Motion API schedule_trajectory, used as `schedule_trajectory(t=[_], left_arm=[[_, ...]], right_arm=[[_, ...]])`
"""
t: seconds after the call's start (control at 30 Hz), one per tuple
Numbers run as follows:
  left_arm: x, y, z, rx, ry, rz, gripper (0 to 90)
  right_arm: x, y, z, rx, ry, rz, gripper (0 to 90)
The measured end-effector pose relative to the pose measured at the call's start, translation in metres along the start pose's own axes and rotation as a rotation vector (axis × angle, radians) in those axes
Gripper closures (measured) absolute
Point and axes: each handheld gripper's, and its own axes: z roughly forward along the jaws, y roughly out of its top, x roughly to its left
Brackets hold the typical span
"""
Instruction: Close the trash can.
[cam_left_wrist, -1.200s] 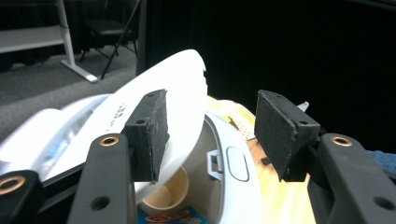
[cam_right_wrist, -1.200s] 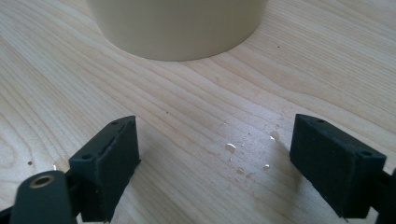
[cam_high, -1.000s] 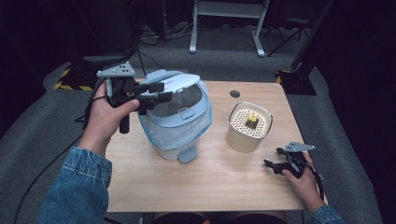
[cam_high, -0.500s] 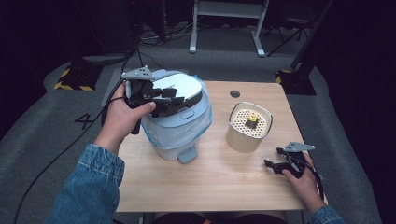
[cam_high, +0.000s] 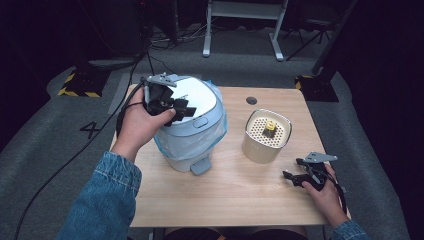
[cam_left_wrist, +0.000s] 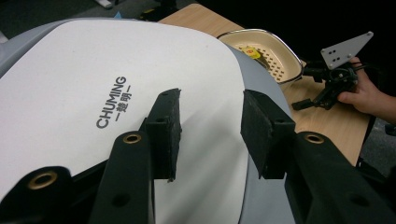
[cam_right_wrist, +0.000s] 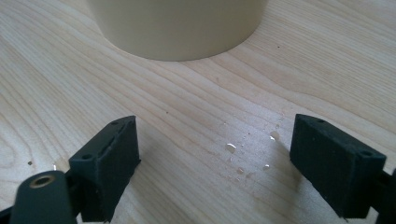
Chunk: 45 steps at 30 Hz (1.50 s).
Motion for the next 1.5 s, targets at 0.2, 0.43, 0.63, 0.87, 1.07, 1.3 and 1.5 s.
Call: schedule_trajectory(t=[0.2, 0.43, 0.63, 0.87, 1.07, 1.3, 1.5], left_arm=[[-0.006, 0.006, 0.003, 0.047, 0.058, 0.028, 62.5], [-0.010, 0.008, 0.005, 0.070, 0.089, 0.049, 62.5], [-0.013, 0.007, 0.009, 0.076, 0.126, 0.073, 64.3], [-0.004, -0.001, 0.005, -0.070, 0.075, 0.005, 40.7], [-0.014, -0.002, -0.009, -0.168, 0.044, 0.052, 30.8], [-0.025, -0.016, -0.028, -0.211, 0.034, 0.088, 27.4], [-0.030, -0.037, -0.049, -0.211, 0.057, 0.109, 25.6]], right_arm=[[0.000, 0.000, 0.000, -0.001, -0.001, -0.002, 15.8], [0.000, 0.000, 0.000, 0.000, 0.000, -0.001, 15.8], [0.000, 0.000, 0.000, 0.000, 0.000, 0.000, 15.8], [0.000, 0.000, 0.000, 0.000, 0.000, 0.000, 15.8], [0.000, 0.000, 0.000, 0.001, 0.000, -0.002, 15.8], [0.000, 0.000, 0.000, 0.001, 0.000, -0.003, 15.8], [0.000, 0.000, 0.000, 0.001, 0.000, -0.003, 15.8]])
